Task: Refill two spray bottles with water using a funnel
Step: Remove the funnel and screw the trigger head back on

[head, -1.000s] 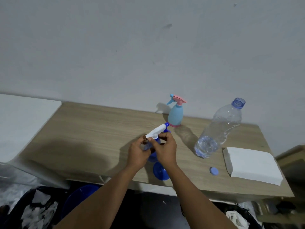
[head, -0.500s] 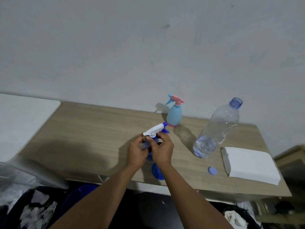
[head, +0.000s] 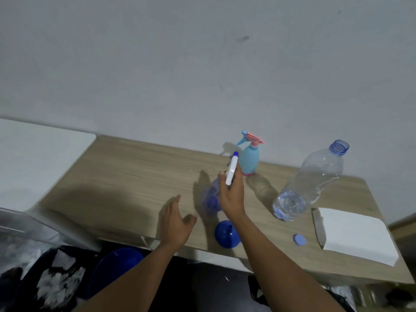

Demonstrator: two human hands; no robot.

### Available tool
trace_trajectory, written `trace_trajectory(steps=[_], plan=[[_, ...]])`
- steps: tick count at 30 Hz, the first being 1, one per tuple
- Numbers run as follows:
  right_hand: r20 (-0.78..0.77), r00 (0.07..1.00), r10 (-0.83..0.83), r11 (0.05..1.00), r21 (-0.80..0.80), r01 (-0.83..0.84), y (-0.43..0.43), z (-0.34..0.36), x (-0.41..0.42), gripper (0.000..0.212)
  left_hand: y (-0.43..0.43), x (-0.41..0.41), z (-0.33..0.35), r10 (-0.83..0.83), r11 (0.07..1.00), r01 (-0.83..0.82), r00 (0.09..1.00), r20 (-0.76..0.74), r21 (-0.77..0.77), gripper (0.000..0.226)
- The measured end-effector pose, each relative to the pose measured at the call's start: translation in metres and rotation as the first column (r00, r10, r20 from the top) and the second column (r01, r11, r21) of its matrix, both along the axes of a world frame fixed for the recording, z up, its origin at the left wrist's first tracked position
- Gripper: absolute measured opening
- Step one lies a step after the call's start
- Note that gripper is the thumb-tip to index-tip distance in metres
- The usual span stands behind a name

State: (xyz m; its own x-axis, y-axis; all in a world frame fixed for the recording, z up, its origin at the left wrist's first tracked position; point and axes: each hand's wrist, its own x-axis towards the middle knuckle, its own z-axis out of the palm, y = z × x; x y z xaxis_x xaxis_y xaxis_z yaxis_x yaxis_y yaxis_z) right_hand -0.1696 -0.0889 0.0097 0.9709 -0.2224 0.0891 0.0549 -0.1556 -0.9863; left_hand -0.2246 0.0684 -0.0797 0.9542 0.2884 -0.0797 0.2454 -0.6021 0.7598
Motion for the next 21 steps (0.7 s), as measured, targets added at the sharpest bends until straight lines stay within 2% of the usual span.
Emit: trace_trajectory(steps=[2, 4, 5, 10, 12, 14, 18, 21], plan=[[0.064, 0.998, -0.024, 1.0, 0.009, 0.023, -0.007, 0.02, 0.013, 0.011, 0.018, -0.003, -0.006, -0.047, 0.972, 0.105, 0.964, -0.263, 0.212, 0.096], [0.094, 0.995, -0.015, 1.0, 0.017, 0.013, -0.016, 0.039, 0.024, 0.021, 0.027, -0.005, -0.013, -0.139, 0.926, 0.29, 0.857, -0.496, 0.241, 0.108], [0.096, 0.995, -0.001, 0.999, 0.034, -0.002, -0.021, 0.046, 0.029, 0.023, 0.029, -0.006, -0.016, -0.184, 0.909, 0.352, 0.818, -0.546, 0.222, 0.112], [0.09, 0.991, 0.097, 0.989, 0.098, -0.106, -0.044, 0.071, 0.036, 0.029, 0.032, -0.003, -0.015, -0.227, 0.877, 0.436, 0.748, -0.624, 0.203, 0.119], [0.031, 0.988, 0.151, 0.987, 0.054, -0.152, -0.052, 0.075, 0.03, 0.028, 0.032, -0.002, -0.014, -0.229, 0.872, 0.446, 0.735, -0.639, 0.201, 0.119], [-0.079, 0.967, 0.242, 0.967, -0.059, -0.247, -0.058, 0.074, 0.023, 0.03, 0.032, -0.002, -0.013, -0.23, 0.872, 0.449, 0.728, -0.646, 0.197, 0.12], [-0.41, 0.853, 0.325, 0.854, -0.261, -0.451, -0.064, 0.058, 0.015, 0.057, 0.032, -0.003, -0.009, -0.248, 0.873, 0.459, 0.711, -0.658, 0.166, 0.119], [-0.571, 0.753, 0.326, 0.783, -0.283, -0.554, -0.069, 0.039, 0.013, 0.071, 0.033, -0.004, -0.007, -0.256, 0.874, 0.461, 0.709, -0.657, 0.156, 0.119]])
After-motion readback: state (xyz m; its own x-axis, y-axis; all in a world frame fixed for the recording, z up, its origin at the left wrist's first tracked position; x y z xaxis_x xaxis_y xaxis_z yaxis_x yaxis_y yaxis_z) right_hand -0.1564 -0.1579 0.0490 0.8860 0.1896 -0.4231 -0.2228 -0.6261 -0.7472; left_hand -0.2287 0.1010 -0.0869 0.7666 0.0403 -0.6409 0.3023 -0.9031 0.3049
